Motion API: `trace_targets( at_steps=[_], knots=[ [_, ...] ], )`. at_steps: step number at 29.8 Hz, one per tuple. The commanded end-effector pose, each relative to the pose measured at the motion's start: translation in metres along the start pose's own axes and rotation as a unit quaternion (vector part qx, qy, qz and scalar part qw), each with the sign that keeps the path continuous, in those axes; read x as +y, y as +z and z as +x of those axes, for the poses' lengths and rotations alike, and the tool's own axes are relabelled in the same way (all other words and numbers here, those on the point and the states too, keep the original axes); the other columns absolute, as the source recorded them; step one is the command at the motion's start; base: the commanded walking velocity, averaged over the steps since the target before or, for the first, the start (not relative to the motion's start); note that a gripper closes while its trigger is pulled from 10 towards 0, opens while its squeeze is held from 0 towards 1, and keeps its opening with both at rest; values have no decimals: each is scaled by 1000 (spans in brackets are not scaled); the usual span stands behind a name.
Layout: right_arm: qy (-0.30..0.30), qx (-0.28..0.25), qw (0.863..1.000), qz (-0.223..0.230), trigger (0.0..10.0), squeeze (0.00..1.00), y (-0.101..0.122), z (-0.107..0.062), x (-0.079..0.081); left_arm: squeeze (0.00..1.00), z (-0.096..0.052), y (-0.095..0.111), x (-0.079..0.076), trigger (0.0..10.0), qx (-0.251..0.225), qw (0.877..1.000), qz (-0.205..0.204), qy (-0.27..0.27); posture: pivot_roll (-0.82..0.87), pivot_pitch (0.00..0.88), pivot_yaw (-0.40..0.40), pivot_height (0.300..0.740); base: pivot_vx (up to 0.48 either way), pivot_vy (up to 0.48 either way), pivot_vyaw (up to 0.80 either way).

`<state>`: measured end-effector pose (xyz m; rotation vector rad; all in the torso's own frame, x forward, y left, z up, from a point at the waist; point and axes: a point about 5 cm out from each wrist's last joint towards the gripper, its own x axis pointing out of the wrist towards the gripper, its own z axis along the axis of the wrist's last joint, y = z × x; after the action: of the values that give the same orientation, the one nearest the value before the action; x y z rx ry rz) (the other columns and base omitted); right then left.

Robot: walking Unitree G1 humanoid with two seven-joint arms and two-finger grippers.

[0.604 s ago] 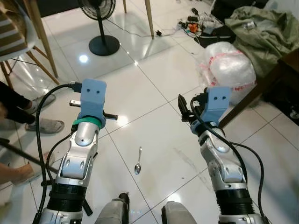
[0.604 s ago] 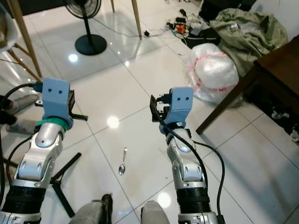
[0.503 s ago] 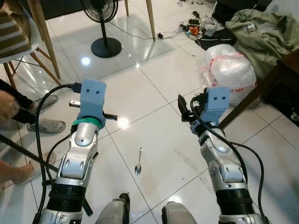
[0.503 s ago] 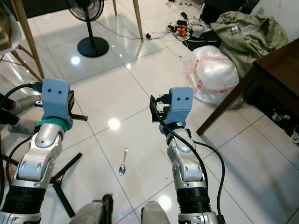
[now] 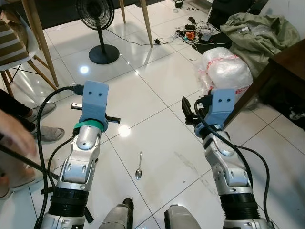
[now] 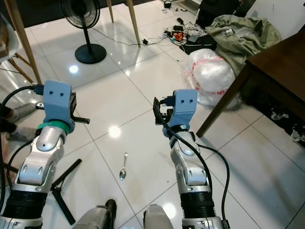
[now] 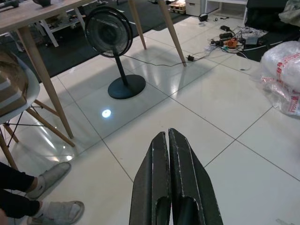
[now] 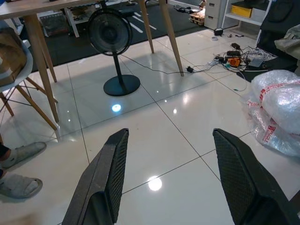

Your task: Setting the table

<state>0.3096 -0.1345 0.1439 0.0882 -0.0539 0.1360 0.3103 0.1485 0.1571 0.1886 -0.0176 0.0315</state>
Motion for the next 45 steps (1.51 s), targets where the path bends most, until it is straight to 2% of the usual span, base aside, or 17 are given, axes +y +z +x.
trace_targets(
  at_steps=[1, 45],
  knots=[
    [0, 11, 1000, -2, 10000, 0, -5, -2, 0, 0, -2, -7, 0, 10000, 16, 1000, 4, 1, -164, 53, 32, 740, 0, 0, 0],
    [-6, 12, 1000, -8, 10000, 0, -7, -1, -2, 0, -1, -9, 1, 10000, 15, 1000, 7, -1, -160, 37, 33, 740, 0, 0, 0]
  ],
)
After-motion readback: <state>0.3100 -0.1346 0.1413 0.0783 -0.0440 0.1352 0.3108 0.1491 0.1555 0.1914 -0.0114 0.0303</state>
